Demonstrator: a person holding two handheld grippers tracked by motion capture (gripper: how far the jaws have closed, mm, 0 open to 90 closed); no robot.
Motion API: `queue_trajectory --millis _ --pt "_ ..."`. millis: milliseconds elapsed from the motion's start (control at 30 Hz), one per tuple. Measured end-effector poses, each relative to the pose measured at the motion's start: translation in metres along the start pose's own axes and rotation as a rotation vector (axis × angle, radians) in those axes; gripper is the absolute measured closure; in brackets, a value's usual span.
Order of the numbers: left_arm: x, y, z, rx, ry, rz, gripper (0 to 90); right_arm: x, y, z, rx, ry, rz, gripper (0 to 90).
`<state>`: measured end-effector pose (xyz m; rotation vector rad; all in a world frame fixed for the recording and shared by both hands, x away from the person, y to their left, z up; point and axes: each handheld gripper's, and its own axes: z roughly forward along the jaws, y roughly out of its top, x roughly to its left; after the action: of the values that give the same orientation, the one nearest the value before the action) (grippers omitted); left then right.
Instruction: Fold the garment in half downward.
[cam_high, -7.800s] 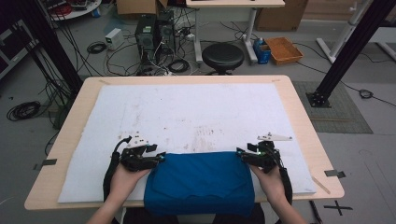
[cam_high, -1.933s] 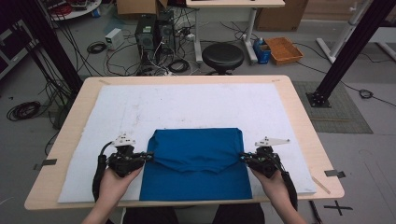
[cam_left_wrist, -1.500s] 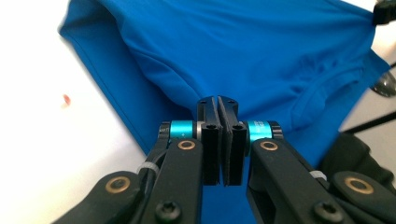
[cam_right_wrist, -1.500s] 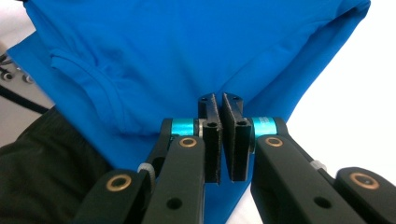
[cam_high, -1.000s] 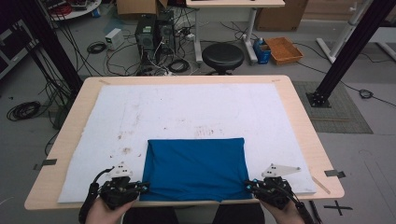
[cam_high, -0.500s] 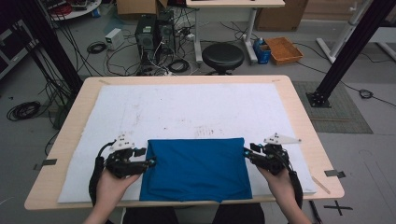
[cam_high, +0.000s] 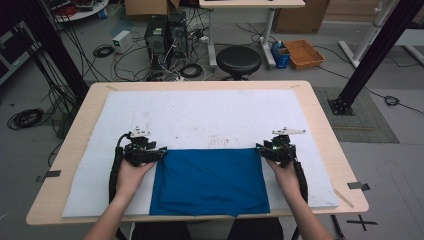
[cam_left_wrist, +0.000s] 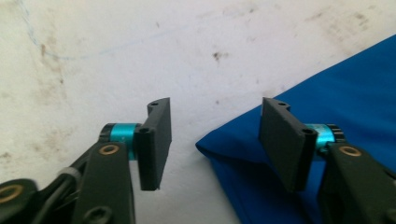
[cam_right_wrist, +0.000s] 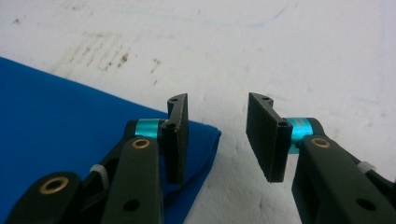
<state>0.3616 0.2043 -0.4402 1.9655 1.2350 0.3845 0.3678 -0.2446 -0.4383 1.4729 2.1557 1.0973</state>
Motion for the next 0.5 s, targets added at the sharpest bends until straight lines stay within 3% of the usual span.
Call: queue_trajectory --millis 67,167,300,500 --pt "-0.0014 -0.0017 0.0023 0.013 -0.016 0.011 59.3 -0.0003 -0.0025 0.0031 0.015 0.008 -0.007 65.5" --pt "-0.005 -0.0046 0.0031 0.012 0.01 0.041 69.3 0.0005 -0.0063 0.0069 0.039 0.011 -0.028 75.7" --pt "-0.0034 -0.0062 0.0025 0.0 -0.011 0.013 81.1 0.0008 -0.0067 0.0058 0.031 0.018 -0.043 85.7" --pt "-0.0074 -0.0012 0.0043 0.001 -0.001 0.038 83.4 -0.0038 -0.0026 0.0036 0.012 0.014 -0.051 87.7"
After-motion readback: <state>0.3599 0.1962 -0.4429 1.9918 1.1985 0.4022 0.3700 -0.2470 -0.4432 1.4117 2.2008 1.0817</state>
